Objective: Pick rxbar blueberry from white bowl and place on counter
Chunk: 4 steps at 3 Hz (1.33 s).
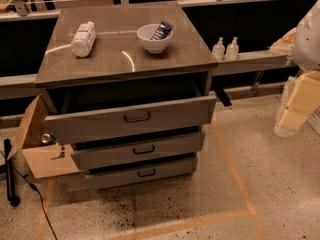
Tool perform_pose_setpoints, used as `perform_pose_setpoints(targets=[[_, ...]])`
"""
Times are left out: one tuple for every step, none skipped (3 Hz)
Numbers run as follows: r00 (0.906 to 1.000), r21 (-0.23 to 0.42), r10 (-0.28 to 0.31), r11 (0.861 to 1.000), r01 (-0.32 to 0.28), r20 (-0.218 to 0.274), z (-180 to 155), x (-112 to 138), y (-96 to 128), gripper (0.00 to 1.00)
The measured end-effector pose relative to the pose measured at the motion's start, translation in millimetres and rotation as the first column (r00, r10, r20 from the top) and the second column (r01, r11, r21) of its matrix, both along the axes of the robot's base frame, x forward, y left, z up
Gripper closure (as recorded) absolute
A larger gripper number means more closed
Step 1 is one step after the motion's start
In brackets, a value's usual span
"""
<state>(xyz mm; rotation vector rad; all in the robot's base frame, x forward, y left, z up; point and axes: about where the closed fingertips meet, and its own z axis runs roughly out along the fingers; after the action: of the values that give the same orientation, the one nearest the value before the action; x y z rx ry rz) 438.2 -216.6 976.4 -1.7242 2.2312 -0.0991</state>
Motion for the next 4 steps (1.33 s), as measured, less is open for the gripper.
perform_pose_setpoints(targets=[[1.0,0.0,0.0,1.0,0.0,0.0,0.0,0.0,0.0,0.0],[1.0,0.018,0.006,1.0,-0.007,0.007,2.5,3.2,0.7,0.0],[0.992,0.018,0.088,0.996,-0.09,0.09,10.6,33.6,7.6,0.0],[0.9476,-0.03,0.206,0.978,-0.205,0.244,27.3,95.4,24.6,0.0]])
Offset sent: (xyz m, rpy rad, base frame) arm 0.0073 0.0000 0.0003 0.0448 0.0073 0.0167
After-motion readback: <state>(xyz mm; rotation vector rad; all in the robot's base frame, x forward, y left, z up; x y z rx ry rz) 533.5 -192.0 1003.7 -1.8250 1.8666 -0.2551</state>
